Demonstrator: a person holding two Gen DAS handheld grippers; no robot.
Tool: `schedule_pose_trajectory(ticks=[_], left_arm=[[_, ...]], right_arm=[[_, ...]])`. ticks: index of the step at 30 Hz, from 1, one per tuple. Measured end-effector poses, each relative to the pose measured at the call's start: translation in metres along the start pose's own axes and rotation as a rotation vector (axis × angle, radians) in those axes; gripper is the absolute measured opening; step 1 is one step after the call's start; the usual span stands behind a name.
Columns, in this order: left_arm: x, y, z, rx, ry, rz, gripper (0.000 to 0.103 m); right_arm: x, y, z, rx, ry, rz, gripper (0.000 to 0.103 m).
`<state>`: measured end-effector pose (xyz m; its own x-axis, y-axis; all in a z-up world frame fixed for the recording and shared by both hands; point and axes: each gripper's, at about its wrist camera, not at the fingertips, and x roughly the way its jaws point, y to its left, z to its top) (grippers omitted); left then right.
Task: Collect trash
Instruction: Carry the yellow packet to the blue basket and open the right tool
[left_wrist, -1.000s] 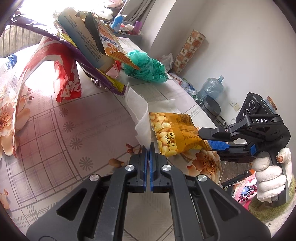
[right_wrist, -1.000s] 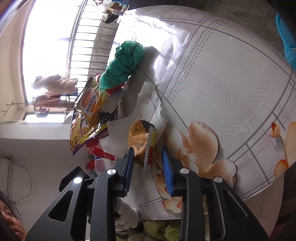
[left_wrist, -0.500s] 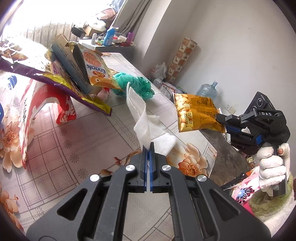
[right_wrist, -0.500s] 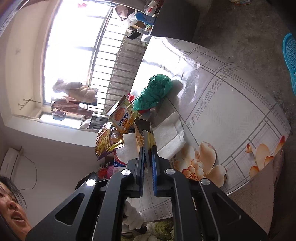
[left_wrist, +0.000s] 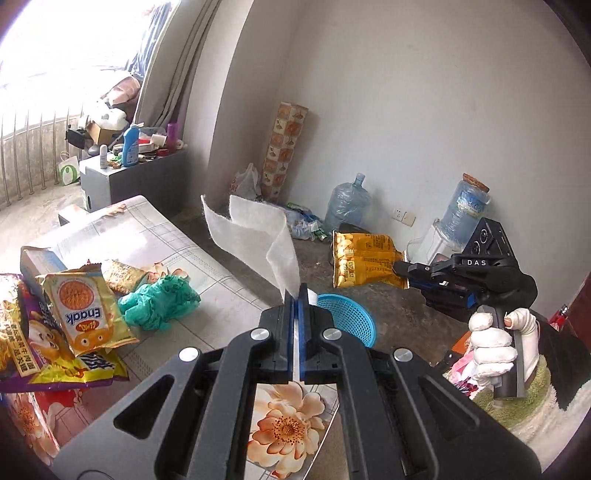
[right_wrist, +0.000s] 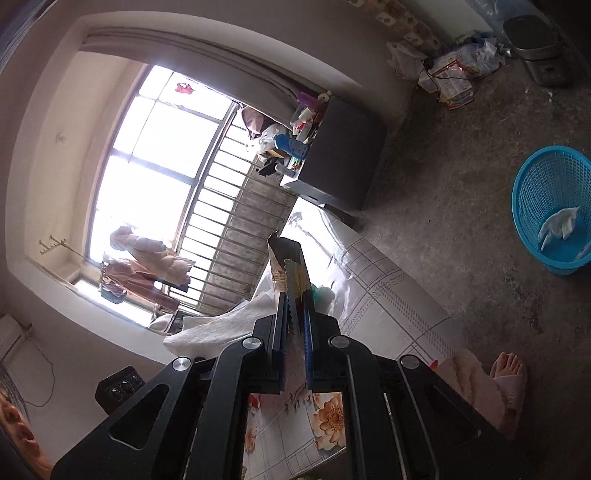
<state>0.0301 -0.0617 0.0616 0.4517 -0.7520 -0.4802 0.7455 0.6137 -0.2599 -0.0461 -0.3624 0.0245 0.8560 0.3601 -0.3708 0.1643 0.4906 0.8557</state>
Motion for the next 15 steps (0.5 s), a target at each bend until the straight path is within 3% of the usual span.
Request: schedule_pose_trajectory(ticks=[6,15], left_arm=[[0.056,-0.038,0.036,0.082,0.059,-0.096,0.0],[0.18,-0.1,0.053,0.148,0.259,-0.197,0.0]], right_arm=[[-0.041,-0.029,0.016,0.033,-0.161,-0.133,0.008],[-0.062,-0.084,0.041,0.103,-0.303,-0.351,0.008]])
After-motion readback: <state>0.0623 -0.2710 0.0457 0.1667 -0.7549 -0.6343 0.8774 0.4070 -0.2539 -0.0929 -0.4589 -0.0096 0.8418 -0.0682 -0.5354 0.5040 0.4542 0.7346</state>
